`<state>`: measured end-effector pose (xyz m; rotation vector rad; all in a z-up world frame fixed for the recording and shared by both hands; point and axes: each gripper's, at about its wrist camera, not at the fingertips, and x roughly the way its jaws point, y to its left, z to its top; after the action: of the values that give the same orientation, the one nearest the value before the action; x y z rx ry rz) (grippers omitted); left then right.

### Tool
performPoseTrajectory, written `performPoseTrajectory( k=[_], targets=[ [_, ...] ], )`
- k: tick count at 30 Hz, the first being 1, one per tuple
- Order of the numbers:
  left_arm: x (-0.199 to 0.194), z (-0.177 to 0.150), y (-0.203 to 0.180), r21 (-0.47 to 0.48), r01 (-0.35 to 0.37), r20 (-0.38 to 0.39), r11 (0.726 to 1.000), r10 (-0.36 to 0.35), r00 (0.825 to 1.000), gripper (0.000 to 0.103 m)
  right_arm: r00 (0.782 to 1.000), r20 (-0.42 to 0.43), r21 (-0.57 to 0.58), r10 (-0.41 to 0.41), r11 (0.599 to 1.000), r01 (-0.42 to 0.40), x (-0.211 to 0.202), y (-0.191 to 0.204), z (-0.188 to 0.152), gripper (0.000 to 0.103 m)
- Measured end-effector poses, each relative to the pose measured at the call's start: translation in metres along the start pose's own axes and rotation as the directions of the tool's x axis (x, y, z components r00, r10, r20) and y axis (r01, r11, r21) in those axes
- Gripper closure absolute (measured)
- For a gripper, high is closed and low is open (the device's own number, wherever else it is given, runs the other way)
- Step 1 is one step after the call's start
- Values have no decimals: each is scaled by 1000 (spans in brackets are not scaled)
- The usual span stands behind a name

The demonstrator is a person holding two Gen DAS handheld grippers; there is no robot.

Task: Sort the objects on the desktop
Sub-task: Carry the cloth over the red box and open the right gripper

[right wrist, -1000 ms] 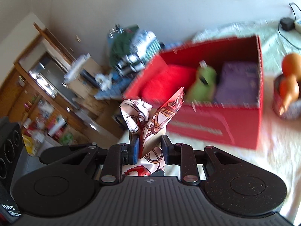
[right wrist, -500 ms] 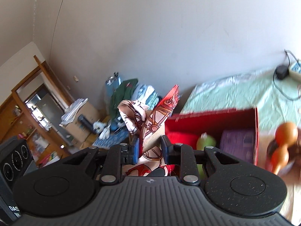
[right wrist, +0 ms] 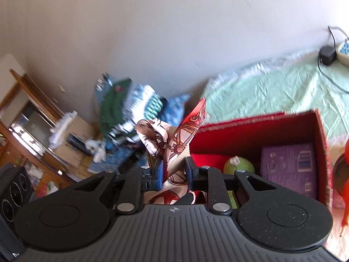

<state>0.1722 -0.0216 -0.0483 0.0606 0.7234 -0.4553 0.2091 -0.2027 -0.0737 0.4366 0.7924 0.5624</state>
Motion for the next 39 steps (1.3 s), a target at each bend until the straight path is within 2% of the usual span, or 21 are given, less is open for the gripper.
performPoseTrajectory(
  k=[5, 10, 14, 19, 21, 22, 24, 26, 27, 28, 29, 32, 33, 35, 39],
  targets=[
    [31, -7, 21, -47, 7, -97, 999, -11, 995, 65, 992, -111, 2, -52, 999, 52, 38, -9, 1, 83],
    [51, -13, 32, -94, 17, -173, 995, -33, 984, 67, 958, -245, -34, -148, 989, 144, 73, -15, -2, 85],
    [50, -20, 30, -89, 25, -168, 996, -40, 985, 64, 928, -326, -39, -178, 984, 175, 95, -22, -9, 88],
    [47, -21, 29, -102, 33, -153, 994, -49, 987, 56, 902, -399, -11, -163, 985, 173, 108, -28, -7, 89],
    [48, -20, 30, -95, 38, -155, 995, -52, 987, 55, 893, -415, -21, -176, 983, 184, 110, -27, -6, 89],
    [48, -19, 30, -91, 40, -157, 995, -54, 986, 55, 893, -415, -20, -176, 983, 185, 110, -27, -6, 88],
    [44, -17, 30, -76, 42, -154, 996, -53, 987, 50, 907, -394, -1, -150, 987, 163, 102, -29, -7, 84],
    [35, -14, 28, -46, 29, -131, 999, -34, 991, 42, 931, -351, 65, -104, 989, 135, 86, -37, -6, 73],
    [29, -12, 28, -31, 20, -112, 999, -23, 993, 36, 943, -323, 102, -79, 988, 118, 75, -42, -5, 70],
    [24, -10, 28, -21, 15, -91, 1000, -17, 996, 34, 955, -293, 139, -54, 985, 99, 64, -46, -3, 60],
    [19, -7, 28, -13, 13, -71, 1000, -14, 997, 34, 967, -251, 162, -31, 984, 74, 52, -50, -1, 55],
    [11, 2, 27, 5, 19, -14, 1000, -19, 1000, 35, 990, -138, 162, -24, 986, 47, 15, -53, 2, 61],
    [12, 5, 26, 10, 22, -4, 1000, -22, 1000, 38, 994, -110, 157, -27, 987, 44, 6, -53, 2, 63],
    [24, 7, 23, 10, 23, -25, 1000, -22, 999, 42, 997, -65, 145, -39, 988, 49, -10, -52, 0, 67],
    [45, 6, 20, 3, 18, -69, 1000, -18, 997, 43, 995, -5, 91, -101, 991, 102, -33, -47, -11, 67]
  ],
)
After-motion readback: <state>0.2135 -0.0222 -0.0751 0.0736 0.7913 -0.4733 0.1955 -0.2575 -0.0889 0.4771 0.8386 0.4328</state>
